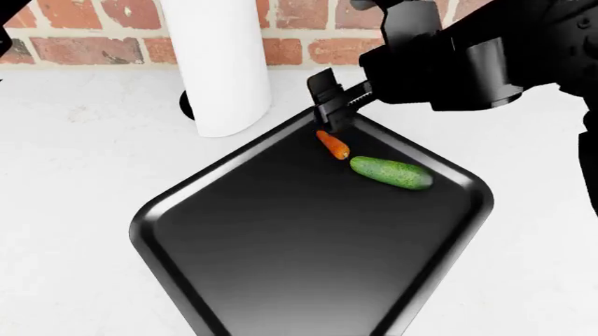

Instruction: Place the two vegetables and bowl onto the tray for setting up a vegetable dip station.

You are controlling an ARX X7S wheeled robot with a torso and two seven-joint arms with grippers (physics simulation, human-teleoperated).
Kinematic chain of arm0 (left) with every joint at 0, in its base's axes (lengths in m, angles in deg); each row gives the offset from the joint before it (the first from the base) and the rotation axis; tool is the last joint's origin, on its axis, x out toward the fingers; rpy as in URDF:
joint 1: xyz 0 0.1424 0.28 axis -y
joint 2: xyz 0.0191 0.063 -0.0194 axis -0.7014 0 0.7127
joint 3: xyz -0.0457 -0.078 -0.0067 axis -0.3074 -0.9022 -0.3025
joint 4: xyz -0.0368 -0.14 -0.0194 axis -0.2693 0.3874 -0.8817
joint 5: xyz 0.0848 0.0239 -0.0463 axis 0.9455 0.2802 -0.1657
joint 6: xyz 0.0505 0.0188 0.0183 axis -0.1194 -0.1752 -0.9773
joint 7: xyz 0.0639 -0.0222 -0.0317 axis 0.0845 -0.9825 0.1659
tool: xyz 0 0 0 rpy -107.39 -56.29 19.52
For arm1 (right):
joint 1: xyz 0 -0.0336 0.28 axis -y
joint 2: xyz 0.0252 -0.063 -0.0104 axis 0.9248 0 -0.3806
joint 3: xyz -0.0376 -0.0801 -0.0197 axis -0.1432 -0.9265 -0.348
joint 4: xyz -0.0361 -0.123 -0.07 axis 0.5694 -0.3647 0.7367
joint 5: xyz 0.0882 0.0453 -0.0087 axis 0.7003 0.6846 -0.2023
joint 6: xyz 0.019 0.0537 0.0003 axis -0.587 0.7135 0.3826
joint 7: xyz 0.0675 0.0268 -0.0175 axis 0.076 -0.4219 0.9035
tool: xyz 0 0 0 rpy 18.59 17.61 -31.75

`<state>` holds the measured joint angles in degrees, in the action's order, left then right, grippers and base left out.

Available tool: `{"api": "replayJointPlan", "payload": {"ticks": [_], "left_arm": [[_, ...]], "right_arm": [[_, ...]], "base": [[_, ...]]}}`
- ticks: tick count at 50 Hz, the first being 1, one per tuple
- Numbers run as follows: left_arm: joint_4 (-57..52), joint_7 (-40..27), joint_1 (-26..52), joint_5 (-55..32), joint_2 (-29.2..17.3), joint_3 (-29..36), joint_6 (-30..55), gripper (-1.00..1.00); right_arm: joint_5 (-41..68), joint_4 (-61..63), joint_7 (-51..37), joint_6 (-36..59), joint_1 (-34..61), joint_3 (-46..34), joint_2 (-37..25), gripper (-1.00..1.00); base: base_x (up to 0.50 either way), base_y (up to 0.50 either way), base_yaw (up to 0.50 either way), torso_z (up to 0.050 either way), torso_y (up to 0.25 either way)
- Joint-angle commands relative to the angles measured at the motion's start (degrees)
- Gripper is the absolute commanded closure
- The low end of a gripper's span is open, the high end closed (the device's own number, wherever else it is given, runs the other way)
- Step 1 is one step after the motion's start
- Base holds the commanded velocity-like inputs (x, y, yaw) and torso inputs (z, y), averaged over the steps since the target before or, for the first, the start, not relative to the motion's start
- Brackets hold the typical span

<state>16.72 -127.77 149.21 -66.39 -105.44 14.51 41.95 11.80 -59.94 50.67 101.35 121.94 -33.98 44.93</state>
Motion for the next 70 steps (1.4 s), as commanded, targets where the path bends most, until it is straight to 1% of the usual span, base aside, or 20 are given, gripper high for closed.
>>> {"api": "replayJointPlan", "payload": {"ticks": [1, 3, 4, 5, 6, 8, 10, 12, 13, 17, 20, 25, 27, 30, 70], "left_arm": [[-0.1, -0.3, 0.5, -0.5, 0.0, -0.1, 0.1, -1.0], [-0.2, -0.4, 0.6, -0.6, 0.0, -0.1, 0.1, -1.0], [-0.2, -0.4, 0.7, -0.6, 0.0, -0.1, 0.1, -1.0], [-0.2, -0.4, 0.7, -0.6, 0.0, -0.2, 0.1, -1.0], [-0.2, -0.4, 0.9, -0.6, 0.0, -0.2, 0.1, -1.0], [-0.3, -0.7, 1.1, -0.9, 0.0, -0.3, 0.1, -1.0], [-0.4, -0.9, 1.4, -1.1, 0.0, -0.3, 0.2, -1.0], [-0.4, -1.1, 1.7, -1.4, 0.1, -0.5, 0.1, -1.0], [-0.5, -1.1, 1.8, -1.5, 0.1, -0.5, 0.1, -1.0], [-0.8, -1.5, 2.8, -2.1, 0.2, -0.7, 0.3, -1.0], [-1.1, -1.6, 3.0, -2.3, 0.2, -1.1, 0.1, -1.0], [-1.3, -1.6, 3.4, -2.5, 0.1, -1.4, -0.1, -1.0], [-1.3, -1.6, 3.3, -2.4, 0.1, -1.4, -0.2, -1.0], [-1.4, -1.6, 3.4, -2.3, 0.2, -1.3, -0.1, -1.0], [-1.4, -1.8, 4.5, -2.9, -0.1, -1.5, -0.2, -1.0]], "right_arm": [[5.6, 3.4, -10.9, -5.6, -0.2, 8.5, -1.9, -1.0], [5.7, 3.9, -13.0, -7.0, 0.1, 9.7, -2.2, -1.0], [3.8, 6.6, -15.1, -11.1, -0.5, 11.7, -2.8, -1.0], [2.3, 8.4, -15.9, -12.2, -0.6, 11.7, -3.2, -1.0], [1.1, 9.6, -16.2, -11.2, 0.3, 10.4, -3.5, -1.0], [0.8, 13.5, -21.5, -9.8, 0.7, 9.8, -4.4, -1.0], [-0.4, 16.6, -20.3, -10.2, 1.0, 9.3, -5.1, -1.0], [1.0, 19.0, -21.2, -12.5, 0.2, 11.9, -5.5, -1.0], [-0.8, 22.3, -19.6, -12.8, 0.7, 11.4, -6.5, -1.0], [-0.9, 24.5, -21.7, -12.8, 1.7, 11.7, -6.6, -1.0], [1.2, 23.9, -26.0, -11.9, 2.5, 12.4, -6.0, -1.0], [3.2, 25.5, -29.7, -14.0, -1.0, 14.6, -7.1, -1.0], [2.2, 25.4, -28.4, -14.1, -1.2, 14.2, -7.6, -1.0], [2.9, 24.5, -29.5, -14.2, -0.9, 15.1, -8.4, -1.0], [4.7, 25.1, -31.2, -14.2, 0.5, 15.7, -9.0, -1.0]], "base": [[0.0, 0.0, 0.0, 0.0, 0.0], [0.0, 0.0, 0.0, 0.0, 0.0], [0.0, 0.0, 0.0, 0.0, 0.0], [0.0, 0.0, 0.0, 0.0, 0.0], [0.0, 0.0, 0.0, 0.0, 0.0], [0.0, 0.0, 0.0, 0.0, 0.0], [0.0, 0.0, 0.0, 0.0, 0.0], [0.0, 0.0, 0.0, 0.0, 0.0], [0.0, 0.0, 0.0, 0.0, 0.0], [0.0, 0.0, 0.0, 0.0, 0.0], [0.0, 0.0, 0.0, 0.0, 0.0], [-0.41, 0.0, 0.0, 0.0, 0.0], [-0.5, 0.0, 0.0, 0.0, 0.0], [-0.5, 0.0, 0.0, 0.0, 0.0], [-0.5, 0.0, 0.0, 0.0, -0.001]]}}
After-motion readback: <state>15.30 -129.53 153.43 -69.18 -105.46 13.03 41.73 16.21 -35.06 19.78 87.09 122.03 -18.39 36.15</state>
